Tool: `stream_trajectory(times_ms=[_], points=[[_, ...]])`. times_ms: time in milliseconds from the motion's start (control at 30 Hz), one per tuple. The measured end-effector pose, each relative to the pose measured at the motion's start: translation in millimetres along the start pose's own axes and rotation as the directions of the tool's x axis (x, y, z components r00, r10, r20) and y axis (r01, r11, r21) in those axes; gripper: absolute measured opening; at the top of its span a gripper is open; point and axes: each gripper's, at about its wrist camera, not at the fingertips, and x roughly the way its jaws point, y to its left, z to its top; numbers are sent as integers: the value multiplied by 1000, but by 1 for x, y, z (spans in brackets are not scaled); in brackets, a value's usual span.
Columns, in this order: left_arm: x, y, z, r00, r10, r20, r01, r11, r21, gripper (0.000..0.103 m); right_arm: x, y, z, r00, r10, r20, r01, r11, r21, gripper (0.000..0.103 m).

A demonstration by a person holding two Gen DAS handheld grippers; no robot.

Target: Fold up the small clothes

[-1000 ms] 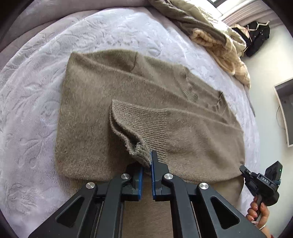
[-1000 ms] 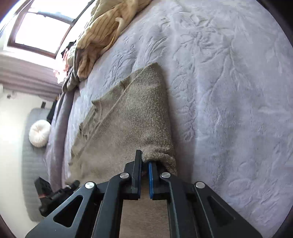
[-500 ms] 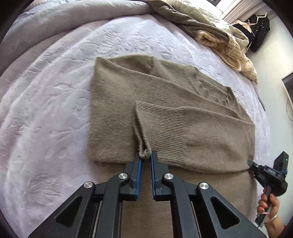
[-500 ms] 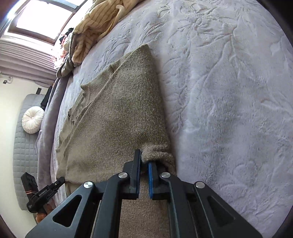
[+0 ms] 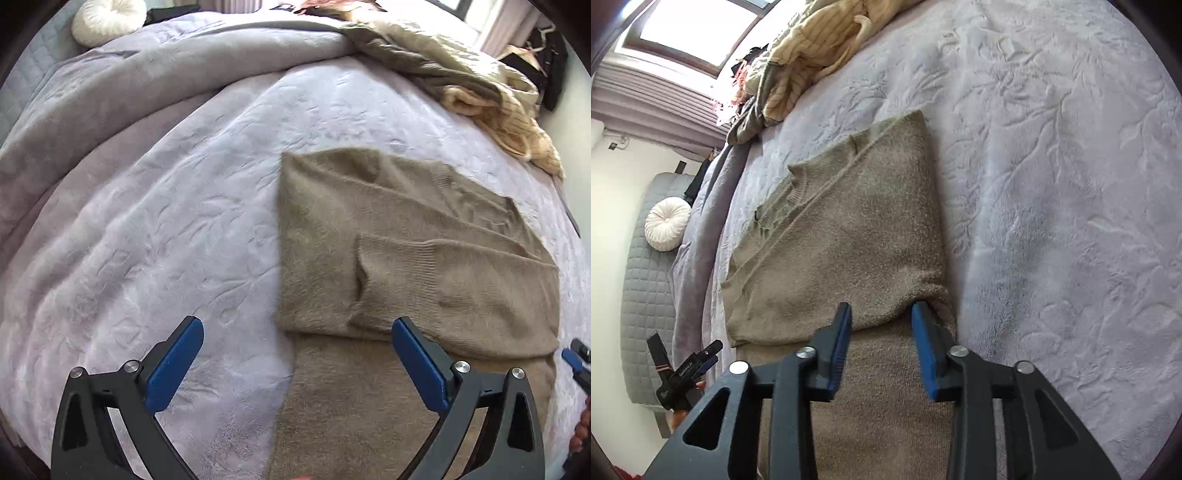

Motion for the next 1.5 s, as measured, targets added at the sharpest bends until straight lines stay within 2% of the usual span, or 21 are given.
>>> stream_trajectory(times_ms=[167, 300, 367, 400, 433, 467, 500, 600, 667, 700, 767, 867, 933, 1067, 1200, 1267, 1400, 1500], points=[[-3, -25, 14, 998, -61, 18, 60, 997, 41, 102, -8, -13, 32, 998, -12, 62, 11, 1000, 24, 48], [10, -56, 25, 995, -103, 11, 101, 990, 100, 101, 15, -29, 58, 999, 5, 54, -9, 998, 70, 48], [24, -65, 27, 995, -95, -13, 96, 989, 109, 101, 31, -37, 67, 999, 32, 30, -35, 995, 95, 48], [30, -68, 26, 997, -78, -25, 80, 990, 112, 101, 41, -43, 71, 998, 63, 10, -64, 990, 124, 42], [37, -69, 25, 998, -50, -41, 54, 992, 116, 101, 49, -48, 74, 995, 97, -10, -94, 982, 162, 31], [42, -69, 23, 998, -25, -49, 31, 993, 117, 101, 57, -51, 76, 992, 119, -33, -110, 975, 195, 9], [45, -68, 22, 999, -11, -53, 17, 993, 116, 101, 58, -49, 77, 992, 119, -47, -108, 975, 195, 9], [48, -65, 15, 998, 13, -59, -6, 993, 119, 101, 43, -26, 81, 998, 52, -25, -51, 998, 36, 8], [53, -68, 10, 997, 32, -72, -22, 990, 136, 101, 42, -22, 83, 999, -39, -31, 38, 999, -37, 8], [54, -70, 7, 997, 42, -69, -31, 988, 149, 101, 46, -26, 83, 996, -82, -43, 80, 995, -54, 8], [53, -73, 6, 997, 53, -61, -43, 987, 158, 101, 53, -35, 84, 995, -81, -61, 79, 996, -28, 9], [52, -71, 6, 997, 42, -65, -32, 988, 151, 101, 36, -32, 75, 997, -80, -14, 80, 997, 9, 12], [51, -69, 5, 997, 36, -66, -26, 988, 151, 101, 21, -24, 60, 993, -114, 4, 114, 993, -35, 13], [51, -70, 5, 997, 38, -66, -28, 988, 150, 101, -5, -5, 16, 965, -254, 57, 261, 944, -201, 12], [55, -71, 7, 997, 34, -68, -24, 988, 150, 101, -4, 5, -14, 960, -279, 38, 277, 909, -313, 13], [57, -69, 7, 997, 35, -70, -24, 988, 150, 101, 7, 11, -14, 958, -286, 33, 280, 895, -349, 13], [58, -68, 8, 997, 36, -73, -25, 989, 149, 101, 19, 18, -4, 954, -289, 79, 299, 893, -336, 12], [58, -67, 8, 997, 35, -71, -24, 988, 152, 101, 17, 18, -3, 932, -341, 125, 363, 873, -327, 7]])
